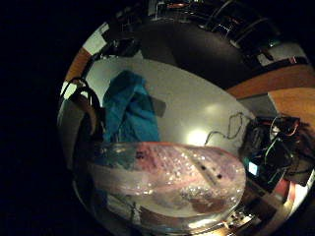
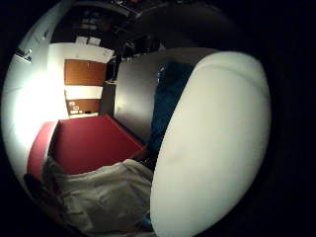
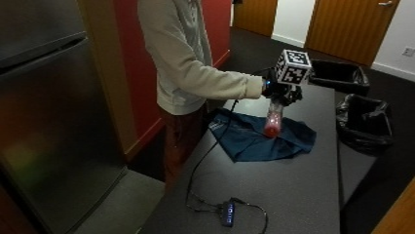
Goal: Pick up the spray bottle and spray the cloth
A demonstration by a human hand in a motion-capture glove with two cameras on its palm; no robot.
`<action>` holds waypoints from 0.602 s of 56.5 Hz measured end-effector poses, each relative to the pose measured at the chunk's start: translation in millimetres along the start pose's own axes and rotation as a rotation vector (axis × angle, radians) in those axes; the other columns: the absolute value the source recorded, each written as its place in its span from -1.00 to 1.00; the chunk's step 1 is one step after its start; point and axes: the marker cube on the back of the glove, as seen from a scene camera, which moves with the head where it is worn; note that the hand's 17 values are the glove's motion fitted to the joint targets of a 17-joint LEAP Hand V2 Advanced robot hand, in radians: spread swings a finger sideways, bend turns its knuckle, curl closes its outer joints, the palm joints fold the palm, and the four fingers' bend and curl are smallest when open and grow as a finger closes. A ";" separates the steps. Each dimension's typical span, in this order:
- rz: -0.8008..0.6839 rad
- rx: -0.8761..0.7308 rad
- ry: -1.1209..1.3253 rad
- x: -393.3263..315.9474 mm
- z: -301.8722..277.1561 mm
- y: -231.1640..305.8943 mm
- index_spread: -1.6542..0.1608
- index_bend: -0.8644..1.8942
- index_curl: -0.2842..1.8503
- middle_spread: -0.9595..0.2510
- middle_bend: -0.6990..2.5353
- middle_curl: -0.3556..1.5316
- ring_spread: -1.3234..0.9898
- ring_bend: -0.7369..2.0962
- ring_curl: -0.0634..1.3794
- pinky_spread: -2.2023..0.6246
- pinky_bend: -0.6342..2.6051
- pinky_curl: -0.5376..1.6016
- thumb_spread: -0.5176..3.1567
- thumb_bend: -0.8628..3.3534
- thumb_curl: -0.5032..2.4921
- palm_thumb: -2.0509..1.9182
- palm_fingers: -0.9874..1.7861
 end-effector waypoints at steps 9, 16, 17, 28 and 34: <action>-0.003 -0.093 0.196 -39.3 -1.1 -1.9 0.61 -0.12 -0.20 0.34 -0.20 -0.04 -0.04 -0.06 -0.24 0.36 -0.40 -0.13 -0.72 -0.60 -0.16 0.56 0.68; 0.000 -0.116 0.317 -59.2 5.1 -2.6 0.61 -0.11 -0.20 0.33 -0.20 -0.04 -0.04 -0.06 -0.24 0.36 -0.40 -0.13 -0.73 -0.61 -0.16 0.56 0.68; -0.002 -0.122 0.336 -60.8 6.1 -2.2 0.61 -0.11 -0.20 0.33 -0.20 -0.04 -0.04 -0.06 -0.24 0.36 -0.40 -0.13 -0.73 -0.60 -0.16 0.56 0.68; 0.011 -0.156 0.454 -79.5 25.6 -2.7 0.61 -0.12 -0.20 0.33 -0.20 -0.04 -0.04 -0.06 -0.24 0.36 -0.40 -0.13 -0.73 -0.61 -0.16 0.56 0.68; -0.030 -0.177 0.489 -91.1 38.8 -2.6 0.60 -0.12 -0.20 0.33 -0.20 -0.04 -0.04 -0.05 -0.24 0.36 -0.40 -0.13 -0.73 -0.60 -0.16 0.56 0.68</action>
